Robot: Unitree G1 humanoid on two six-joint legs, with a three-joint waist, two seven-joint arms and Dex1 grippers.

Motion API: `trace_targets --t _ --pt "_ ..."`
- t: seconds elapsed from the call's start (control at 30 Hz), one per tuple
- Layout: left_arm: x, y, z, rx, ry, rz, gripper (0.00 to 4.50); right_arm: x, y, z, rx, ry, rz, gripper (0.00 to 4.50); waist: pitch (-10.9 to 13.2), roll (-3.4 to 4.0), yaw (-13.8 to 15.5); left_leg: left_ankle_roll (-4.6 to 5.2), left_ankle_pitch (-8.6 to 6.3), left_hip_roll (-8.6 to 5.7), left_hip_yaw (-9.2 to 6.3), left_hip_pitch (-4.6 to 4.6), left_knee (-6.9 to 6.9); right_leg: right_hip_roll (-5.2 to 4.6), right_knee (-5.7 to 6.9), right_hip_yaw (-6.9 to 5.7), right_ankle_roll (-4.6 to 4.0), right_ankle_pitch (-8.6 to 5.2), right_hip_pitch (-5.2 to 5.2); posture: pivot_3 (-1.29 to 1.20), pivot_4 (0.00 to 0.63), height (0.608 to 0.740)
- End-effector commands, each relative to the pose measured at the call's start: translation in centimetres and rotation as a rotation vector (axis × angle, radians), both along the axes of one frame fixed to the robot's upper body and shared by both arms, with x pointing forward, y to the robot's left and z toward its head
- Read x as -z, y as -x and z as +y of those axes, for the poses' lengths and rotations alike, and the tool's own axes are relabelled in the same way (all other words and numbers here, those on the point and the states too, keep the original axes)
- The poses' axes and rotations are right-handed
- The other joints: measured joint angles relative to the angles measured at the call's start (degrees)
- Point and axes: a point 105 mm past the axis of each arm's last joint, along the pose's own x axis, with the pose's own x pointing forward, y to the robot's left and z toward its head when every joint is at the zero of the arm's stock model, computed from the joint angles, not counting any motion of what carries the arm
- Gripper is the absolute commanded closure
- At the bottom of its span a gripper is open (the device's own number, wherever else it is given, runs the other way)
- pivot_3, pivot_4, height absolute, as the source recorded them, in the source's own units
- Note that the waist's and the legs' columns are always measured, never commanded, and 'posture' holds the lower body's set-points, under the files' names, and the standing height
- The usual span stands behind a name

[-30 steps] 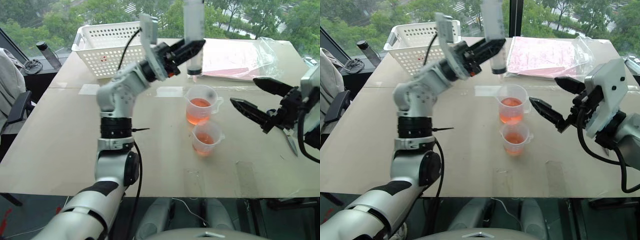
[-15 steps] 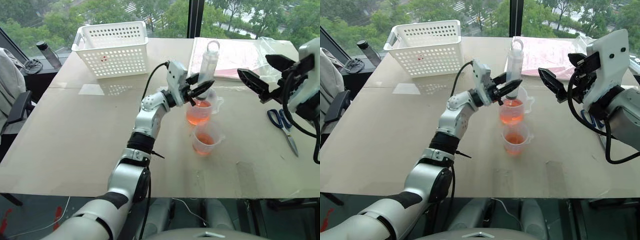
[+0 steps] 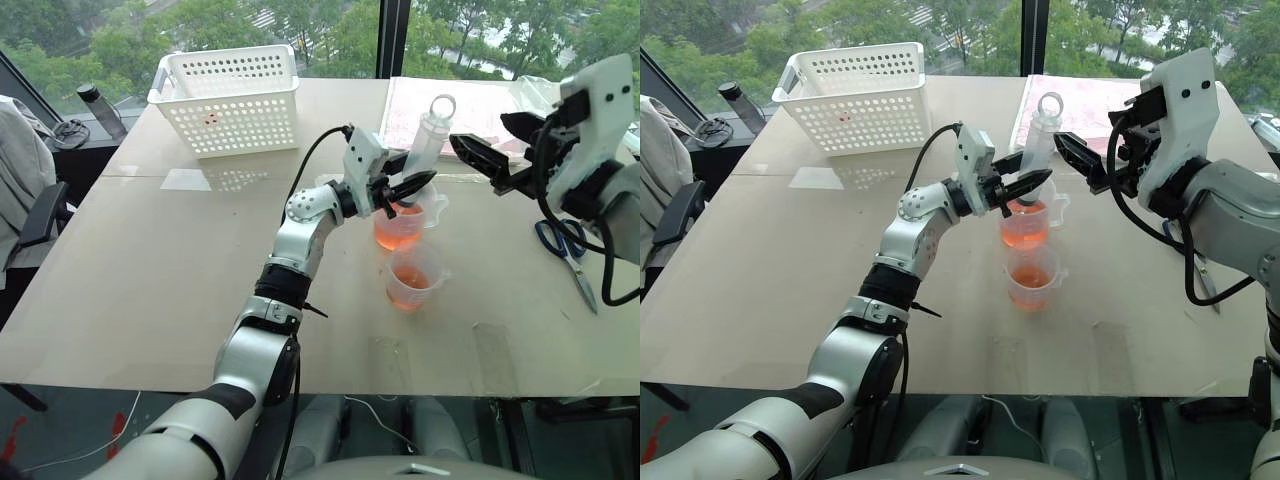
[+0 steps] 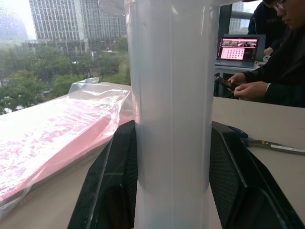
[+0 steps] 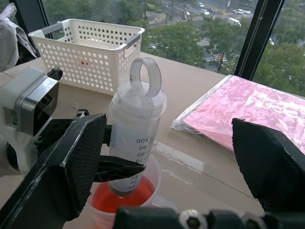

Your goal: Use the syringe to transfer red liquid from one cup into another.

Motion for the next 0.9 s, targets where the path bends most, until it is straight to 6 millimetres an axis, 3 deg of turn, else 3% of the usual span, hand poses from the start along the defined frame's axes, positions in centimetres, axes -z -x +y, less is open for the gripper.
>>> trace_targets --t 0.03,0.2,0.6,0.7,0.77,0.83,0.9 --pt "1.0 0.5 -0.5 0.04 -0.041 0.03 3.07 -1.2 0.1 0.5 -0.039 -0.055 -0.012 0.0 0.0 0.0 -0.02 0.0 0.0 0.0 -0.01 0.0 0.0 0.0 0.0 -0.01 0.0 0.0 0.0 0.0 0.15 0.74" --pt "1.0 0.6 -0.3 0.046 -0.059 0.028 3.07 -1.7 -0.1 1.0 -0.063 -0.095 0.003 1.61 0.0 0.01 -0.06 0.0 0.0 0.0 0.0 0.0 0.0 0.0 0.01 0.01 0.0 0.0 0.0 0.0 0.15 0.74" --pt "0.9 0.8 -0.6 0.065 -0.082 0.007 3.07 -1.5 -1.8 1.0 -0.013 -0.034 0.015 1.61 -0.01 0.02 -0.12 0.0 0.0 0.0 0.0 0.0 -0.01 0.0 0.01 0.02 0.0 0.0 -0.03 0.0 0.15 0.74" --pt "0.8 0.9 -0.7 0.075 -0.088 -0.002 3.07 -1.4 -2.2 1.0 -0.004 -0.021 0.021 2.77 -0.01 0.02 -0.13 0.0 0.0 0.0 0.0 0.0 -0.01 0.01 0.01 0.02 0.0 0.0 -0.02 0.0 0.15 0.74" --pt "0.8 1.1 -0.7 0.09 -0.099 -0.012 3.07 -1.6 -2.4 1.0 0.003 -0.021 0.015 3.8 -0.01 0.02 -0.16 0.0 0.0 0.0 0.0 0.0 -0.02 0.01 0.01 0.02 0.0 0.0 -0.03 0.0 0.15 0.74" --pt "1.1 1.2 -0.7 0.105 -0.11 -0.002 3.07 -1.7 -2.5 1.0 0.004 -0.024 0.012 4.48 -0.01 0.02 -0.2 0.0 0.0 0.0 -0.01 0.0 -0.02 0.01 0.01 0.02 0.0 0.0 -0.03 0.0 0.15 0.74" --pt "1.2 1.3 -0.6 0.112 -0.11 0.013 3.07 -1.8 -2.5 1.2 0.0 -0.025 0.008 4.48 -0.03 0.05 -0.25 0.0 0.0 0.0 0.01 0.0 -0.02 0.01 0.01 0.03 0.0 0.0 -0.03 0.0 0.15 0.74"
